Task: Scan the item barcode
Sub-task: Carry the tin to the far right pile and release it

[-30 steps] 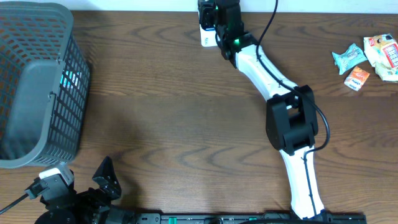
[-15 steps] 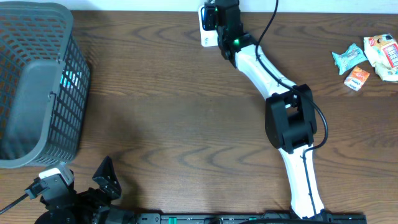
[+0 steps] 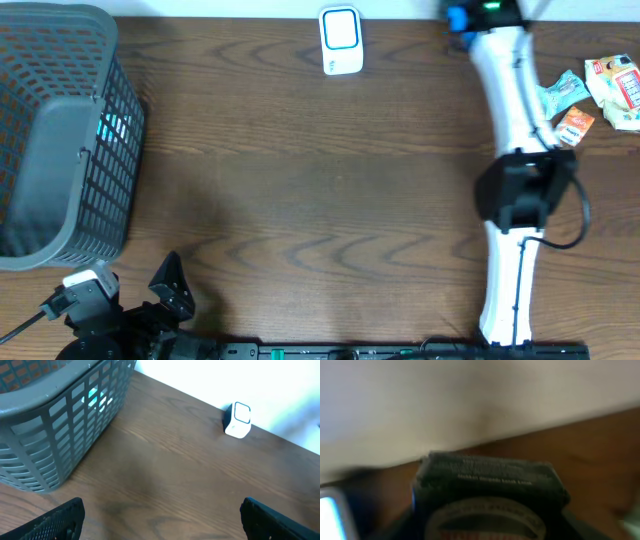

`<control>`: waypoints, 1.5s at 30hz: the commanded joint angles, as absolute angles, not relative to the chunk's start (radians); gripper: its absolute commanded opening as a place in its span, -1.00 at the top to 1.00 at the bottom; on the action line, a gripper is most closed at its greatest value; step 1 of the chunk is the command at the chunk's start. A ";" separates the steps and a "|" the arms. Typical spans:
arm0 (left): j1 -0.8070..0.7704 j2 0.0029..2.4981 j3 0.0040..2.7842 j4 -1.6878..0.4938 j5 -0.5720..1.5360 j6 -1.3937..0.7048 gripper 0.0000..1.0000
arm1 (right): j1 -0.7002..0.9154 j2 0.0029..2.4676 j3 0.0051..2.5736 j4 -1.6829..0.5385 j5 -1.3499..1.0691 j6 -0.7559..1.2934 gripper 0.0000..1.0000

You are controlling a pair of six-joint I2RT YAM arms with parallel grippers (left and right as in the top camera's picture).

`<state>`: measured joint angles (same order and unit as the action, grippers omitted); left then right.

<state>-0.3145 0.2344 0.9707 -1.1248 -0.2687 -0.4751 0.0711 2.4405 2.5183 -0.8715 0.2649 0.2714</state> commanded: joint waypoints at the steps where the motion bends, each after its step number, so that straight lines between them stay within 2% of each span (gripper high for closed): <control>1: -0.311 0.233 0.966 -1.124 -0.286 -0.485 -0.95 | -0.036 2.440 2.519 -1.003 0.294 0.242 -0.08; 3: -0.311 0.233 0.966 -1.124 -0.286 -0.485 -0.96 | -0.086 2.440 2.498 -1.059 0.294 0.242 -0.18; 5: -0.311 0.233 0.966 -1.124 -0.286 -0.485 -0.96 | -0.132 2.440 2.481 -1.102 0.294 0.242 -0.51; 9: -0.311 0.233 0.966 -1.124 -0.286 -0.485 -0.95 | -0.204 2.440 2.469 -1.171 0.294 0.261 -0.49; 10: -0.311 0.233 0.966 -1.124 -0.286 -0.485 -0.96 | -0.217 2.440 2.469 -1.183 0.294 0.269 -0.60; 11: -0.311 0.233 0.966 -1.124 -0.286 -0.485 -0.96 | -0.229 2.440 2.470 -1.194 0.294 0.273 -0.94; 12: -0.311 0.233 0.966 -1.124 -0.286 -0.485 -0.95 | -0.244 2.437 2.472 -1.210 0.294 0.273 -0.98; 19: -0.311 0.233 0.966 -1.124 -0.286 -0.485 -0.95 | -0.260 2.360 2.473 -1.287 0.270 0.292 -0.98; 26: -0.311 0.233 0.966 -1.124 -0.286 -0.485 -0.96 | -0.239 2.188 2.473 -1.375 0.063 0.292 -0.99; 36: -0.311 0.233 0.966 -1.124 -0.286 -0.485 -0.96 | -0.178 1.899 2.472 -1.697 -0.004 0.336 -0.92; 45: -0.311 0.233 0.966 -1.124 -0.286 -0.485 -0.96 | -0.052 1.594 2.326 -1.697 -0.001 0.298 -0.93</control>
